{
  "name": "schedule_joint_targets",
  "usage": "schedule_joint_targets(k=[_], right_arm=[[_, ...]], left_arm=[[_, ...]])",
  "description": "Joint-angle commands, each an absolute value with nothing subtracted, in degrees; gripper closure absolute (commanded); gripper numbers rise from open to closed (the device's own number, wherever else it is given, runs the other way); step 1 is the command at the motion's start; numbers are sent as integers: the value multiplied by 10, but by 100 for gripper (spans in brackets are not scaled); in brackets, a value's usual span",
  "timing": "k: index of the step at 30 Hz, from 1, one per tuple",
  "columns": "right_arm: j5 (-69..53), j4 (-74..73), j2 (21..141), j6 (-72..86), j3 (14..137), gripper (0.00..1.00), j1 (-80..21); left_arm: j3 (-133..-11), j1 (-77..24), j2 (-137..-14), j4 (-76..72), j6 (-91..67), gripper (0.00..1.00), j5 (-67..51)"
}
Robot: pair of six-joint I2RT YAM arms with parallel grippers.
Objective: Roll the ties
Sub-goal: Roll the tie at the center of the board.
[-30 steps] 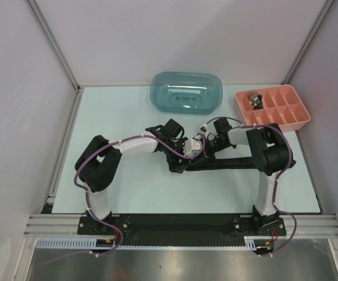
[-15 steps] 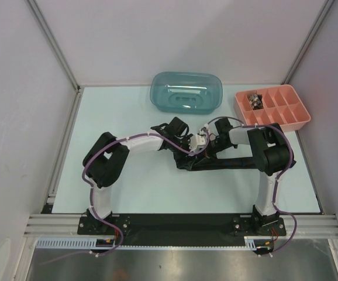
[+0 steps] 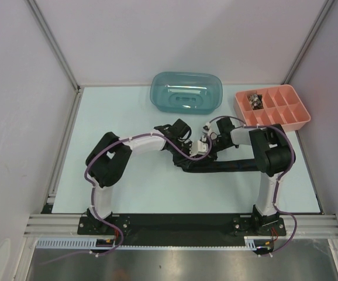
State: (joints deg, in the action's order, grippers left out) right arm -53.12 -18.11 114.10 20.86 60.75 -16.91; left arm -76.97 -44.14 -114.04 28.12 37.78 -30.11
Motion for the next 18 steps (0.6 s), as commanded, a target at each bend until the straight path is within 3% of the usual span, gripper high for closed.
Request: schedule_joint_targets(k=[1, 6, 9, 18], right_arm=[[-545, -163, 1085, 207, 621, 66, -151], [-559, -192, 1046, 201, 602, 49, -151], [-564, -192, 1040, 205, 583, 45, -166], [-555, -147, 1063, 217, 554, 44, -210]], left_arm=[[-752, -444, -1100, 388, 429, 78, -290], [-737, -454, -1097, 373, 400, 77, -273], [-730, -462, -1099, 356, 385, 77, -264], [-723, -484, -1107, 336, 358, 74, -238]])
